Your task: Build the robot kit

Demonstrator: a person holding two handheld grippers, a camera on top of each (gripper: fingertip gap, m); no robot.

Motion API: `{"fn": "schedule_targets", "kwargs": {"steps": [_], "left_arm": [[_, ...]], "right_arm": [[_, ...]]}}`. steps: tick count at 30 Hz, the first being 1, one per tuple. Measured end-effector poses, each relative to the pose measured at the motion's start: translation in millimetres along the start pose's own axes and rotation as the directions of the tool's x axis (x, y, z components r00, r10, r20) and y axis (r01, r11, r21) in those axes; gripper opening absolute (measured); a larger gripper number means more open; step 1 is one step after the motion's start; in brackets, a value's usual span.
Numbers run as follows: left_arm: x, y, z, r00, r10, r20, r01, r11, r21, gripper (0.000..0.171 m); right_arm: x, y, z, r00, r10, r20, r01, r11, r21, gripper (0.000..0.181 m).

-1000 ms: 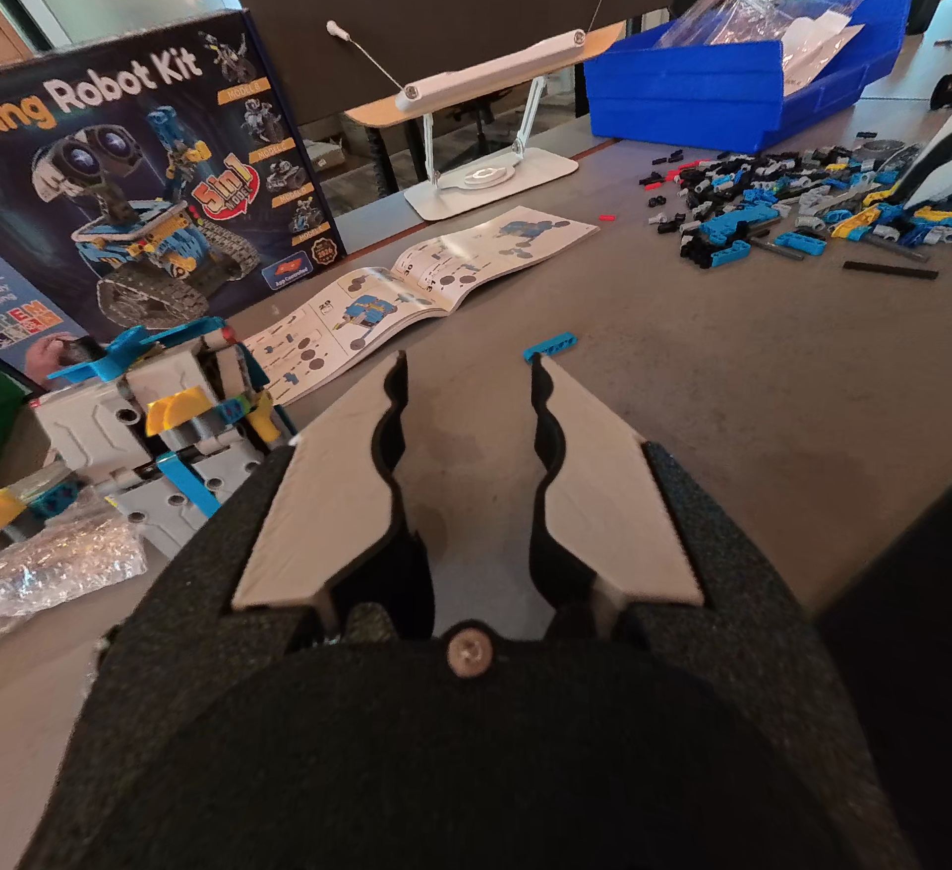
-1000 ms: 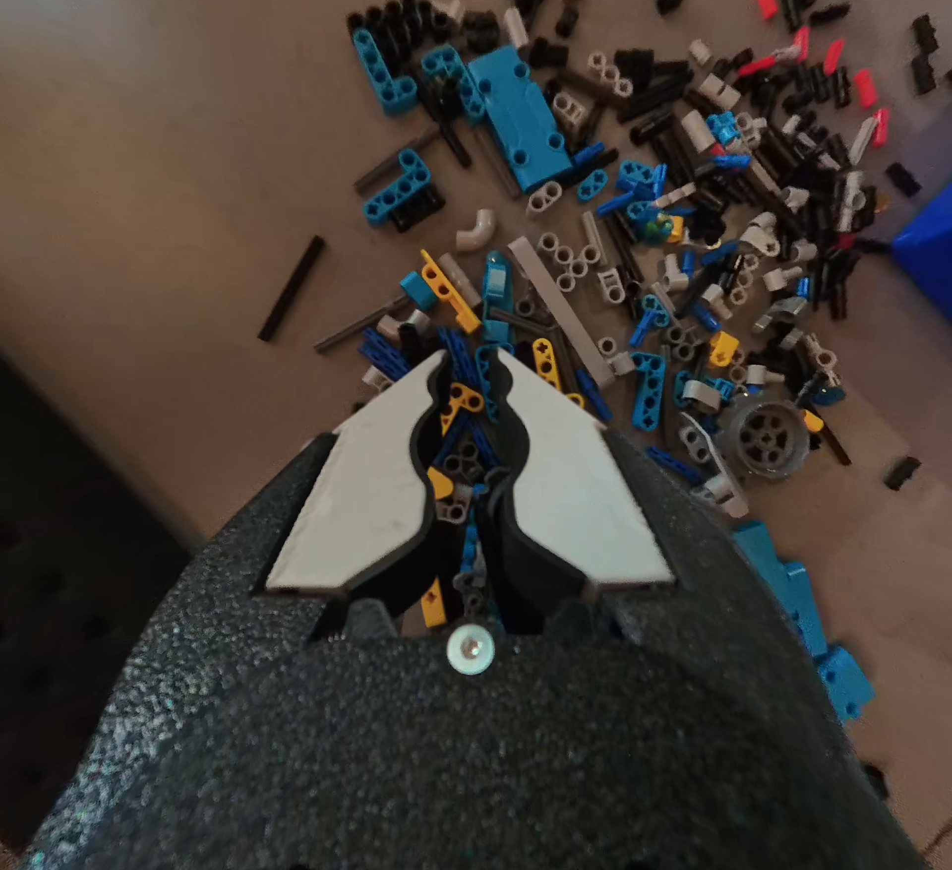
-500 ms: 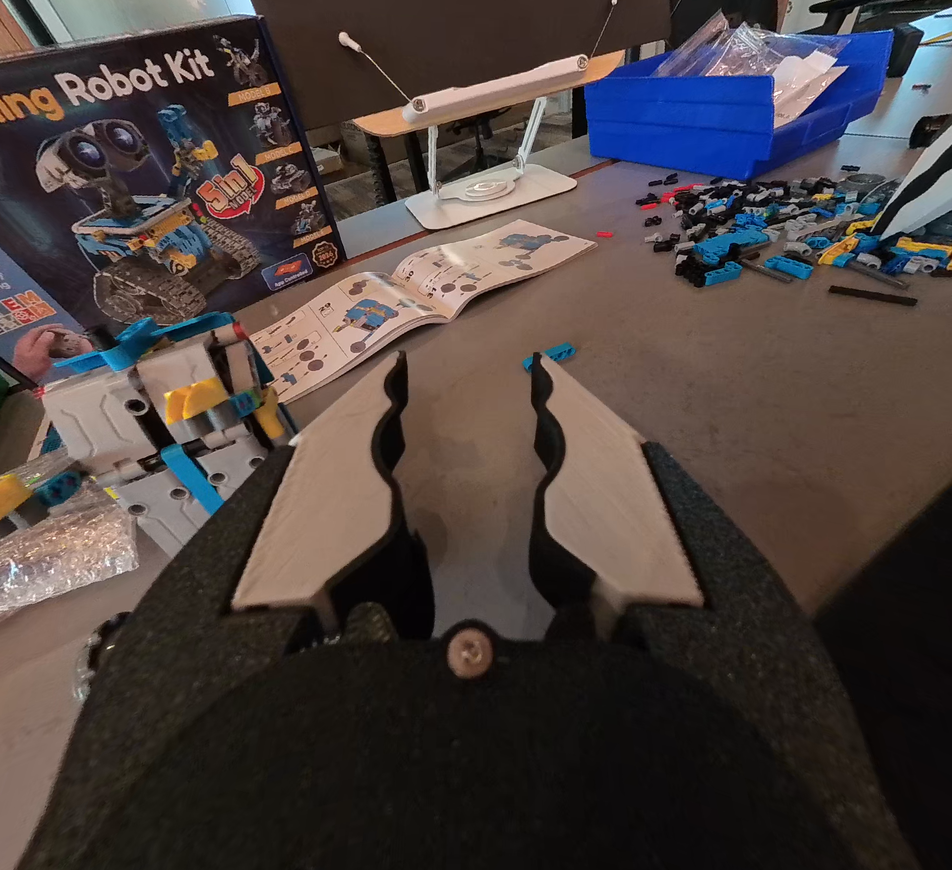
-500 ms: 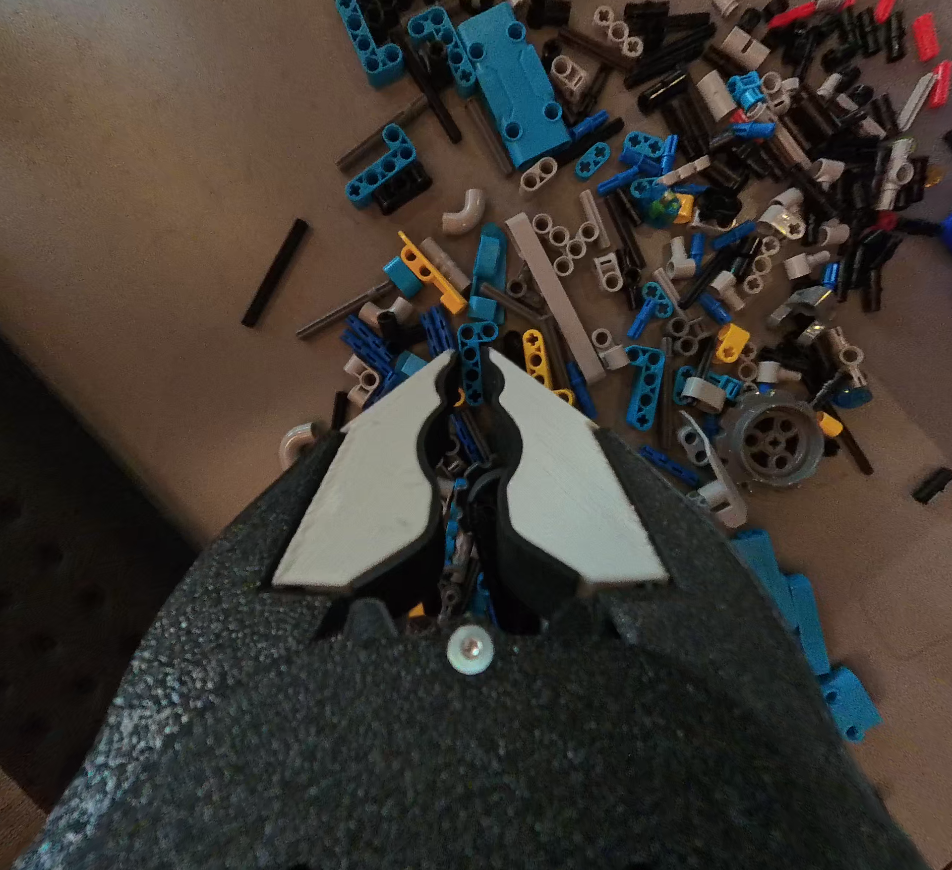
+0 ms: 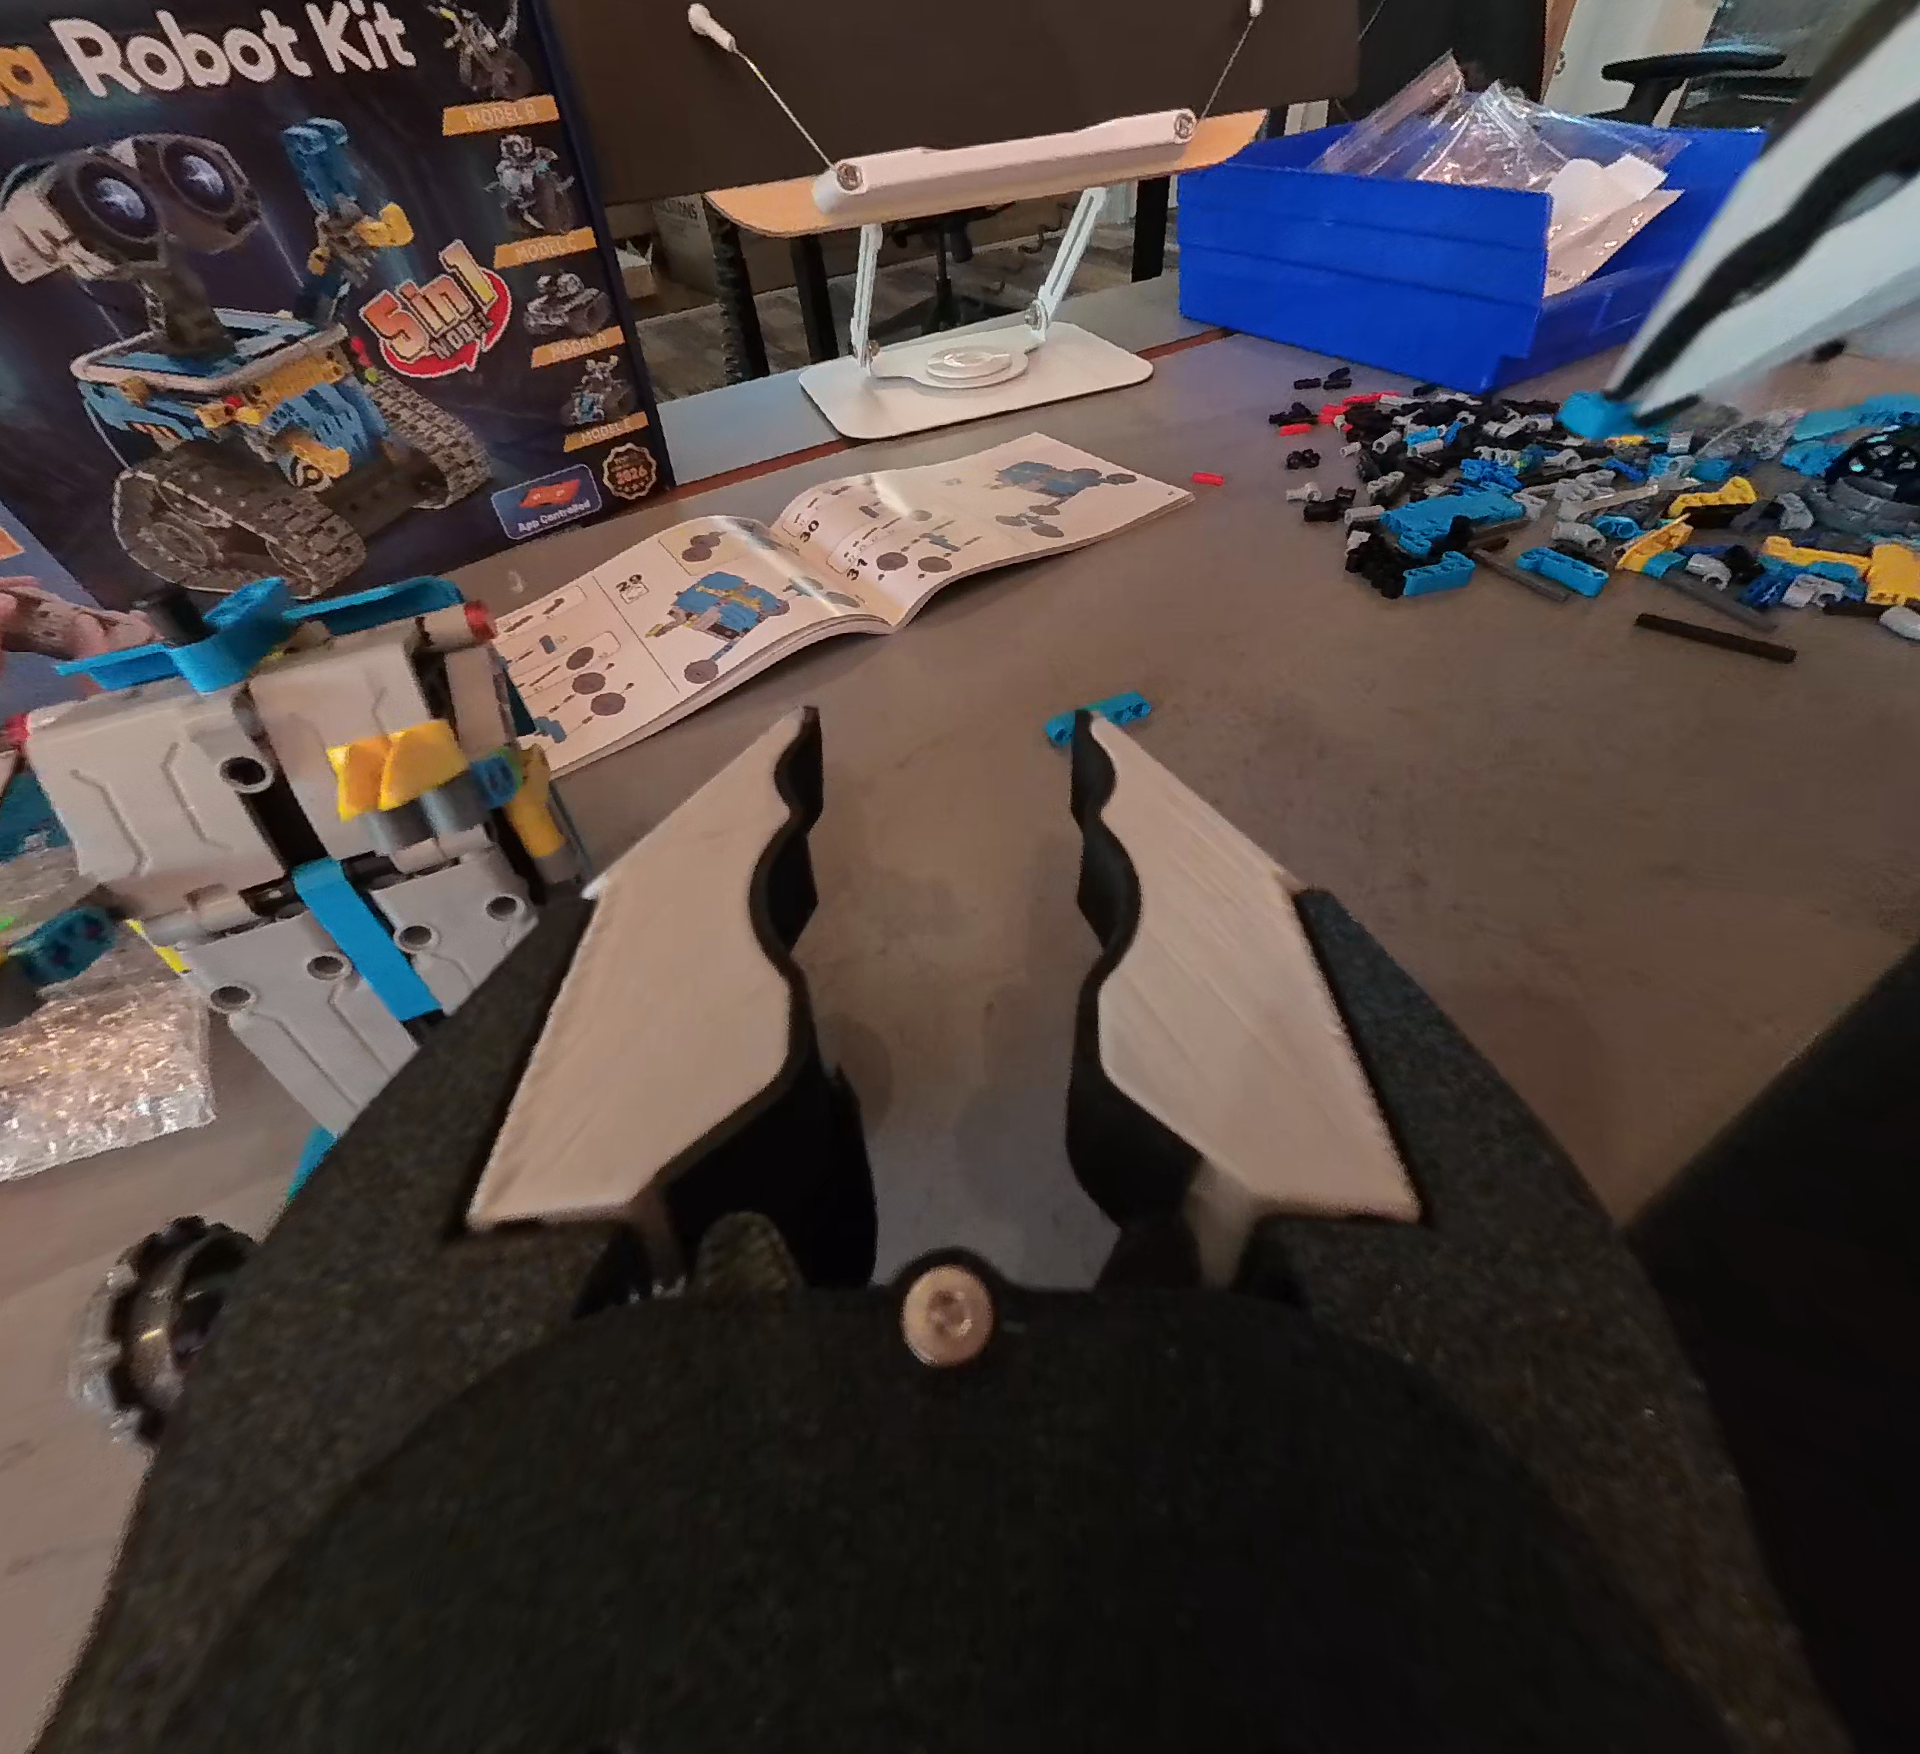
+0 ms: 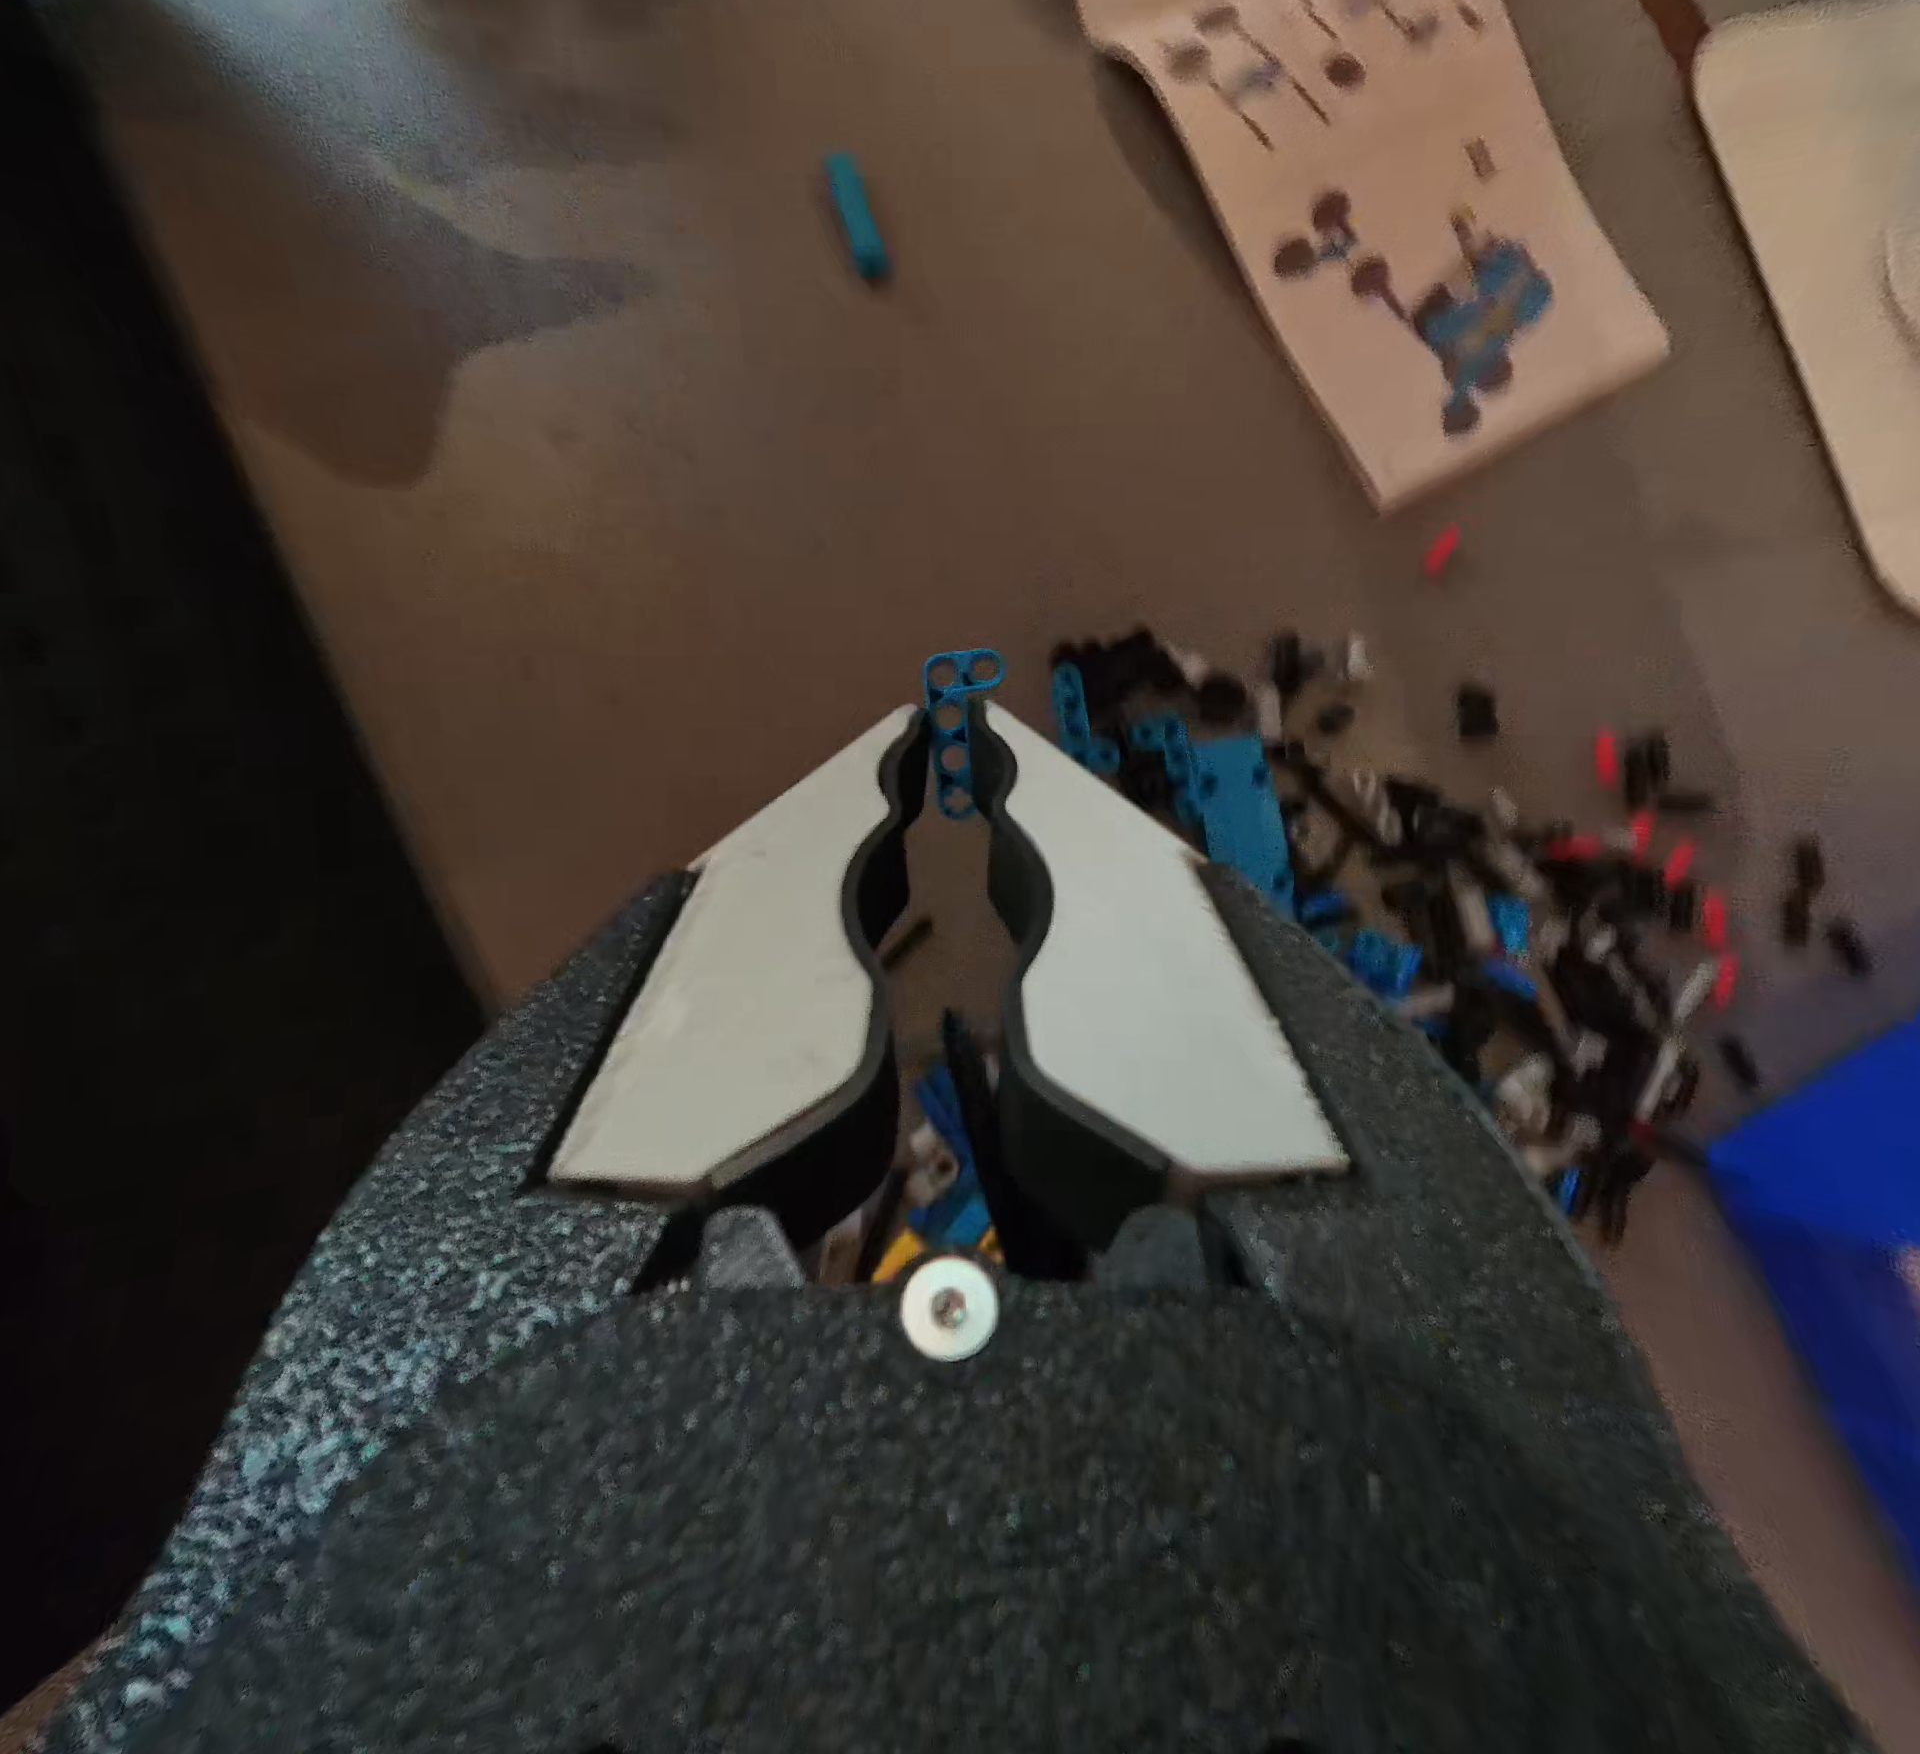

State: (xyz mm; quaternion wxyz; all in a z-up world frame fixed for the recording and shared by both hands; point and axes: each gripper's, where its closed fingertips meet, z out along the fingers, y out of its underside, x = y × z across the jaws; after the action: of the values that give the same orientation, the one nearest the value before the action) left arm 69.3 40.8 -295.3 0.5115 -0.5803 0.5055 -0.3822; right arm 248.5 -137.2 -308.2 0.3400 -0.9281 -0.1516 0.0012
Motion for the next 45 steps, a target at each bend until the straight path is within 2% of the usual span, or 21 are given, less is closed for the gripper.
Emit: {"fn": "schedule_targets", "kwargs": {"steps": [2,5,7,9,12,14,16,21,23,25,27,31,34,36,39,42,45], "left_arm": [[0,2,1,1.0,-0.005,-0.007,0.004,1.0,-0.012,0.048],[1,2,1,1.0,-0.011,-0.017,0.01,1.0,-0.01,0.048],[3,2,2,1.0,-0.01,-0.027,0.009,1.0,-0.014,0.048],[4,2,2,0.999,-0.005,-0.034,0.005,1.0,-0.013,0.048],[7,1,1,0.999,0.001,-0.049,-0.001,1.0,-0.006,0.048],[8,1,1,0.998,-0.003,-0.057,0.003,1.0,-0.002,0.048],[8,1,1,0.998,-0.013,-0.066,0.013,1.0,-0.004,0.048],[6,1,1,0.996,-0.046,-0.076,0.046,0.999,-0.003,0.048],[5,1,0,0.996,-0.051,-0.075,0.051,0.999,0.0,0.048],[5,1,1,0.996,-0.052,-0.071,0.052,0.999,-0.004,0.048],[4,3,2,0.996,-0.052,-0.066,0.051,0.999,-0.016,0.048],[2,2,2,0.996,-0.064,-0.059,0.063,0.998,-0.009,0.048],[0,3,2,0.995,-0.08,-0.057,0.079,0.997,-0.013,0.048],[-1,4,3,0.994,-0.09,-0.055,0.089,0.996,-0.019,0.048],[-2,6,6,0.994,-0.095,-0.048,0.093,0.995,-0.034,0.048],[-1,8,8,0.995,-0.089,-0.045,0.087,0.995,-0.045,0.048],[0,8,8,0.996,-0.079,-0.047,0.077,0.996,-0.046,0.048]], "right_arm": [[-7,-28,16,0.998,-0.066,0.02,0.065,0.998,0.011,0.008],[-38,-72,51,0.976,-0.089,0.198,0.067,0.991,0.112,0.007],[-56,-84,83,0.953,-0.111,0.281,0.083,0.99,0.111,0.008],[-72,-98,112,0.949,-0.149,0.277,0.105,0.98,0.167,0.008],[-97,-95,137,0.939,-0.189,0.286,0.159,0.979,0.126,0.008],[-94,-86,149,0.949,-0.221,0.224,0.211,0.975,0.066,0.008],[-94,-77,155,0.949,-0.213,0.231,0.213,0.977,0.022,0.008],[-93,-74,158,0.954,-0.175,0.242,0.174,0.984,0.026,0.009],[-91,-78,154,0.959,-0.15,0.239,0.138,0.988,0.064,0.027],[-80,-81,143,0.969,-0.125,0.213,0.106,0.989,0.101,0.032],[-49,-76,128,0.989,-0.081,0.125,0.067,0.991,0.113,0.04],[40,-30,76,0.992,0.088,-0.094,-0.078,0.991,0.104,0.032],[66,12,34,0.967,0.227,-0.12,-0.214,0.971,0.11,0.032],[60,39,15,0.957,0.26,-0.129,-0.253,0.965,0.068,0.03],[30,71,5,0.95,0.288,-0.122,-0.292,0.956,-0.012,0.02],[11,87,7,0.94,0.312,-0.138,-0.32,0.946,-0.044,0.019],[10,96,11,0.938,0.306,-0.164,-0.319,0.946,-0.06,0.015]]}}
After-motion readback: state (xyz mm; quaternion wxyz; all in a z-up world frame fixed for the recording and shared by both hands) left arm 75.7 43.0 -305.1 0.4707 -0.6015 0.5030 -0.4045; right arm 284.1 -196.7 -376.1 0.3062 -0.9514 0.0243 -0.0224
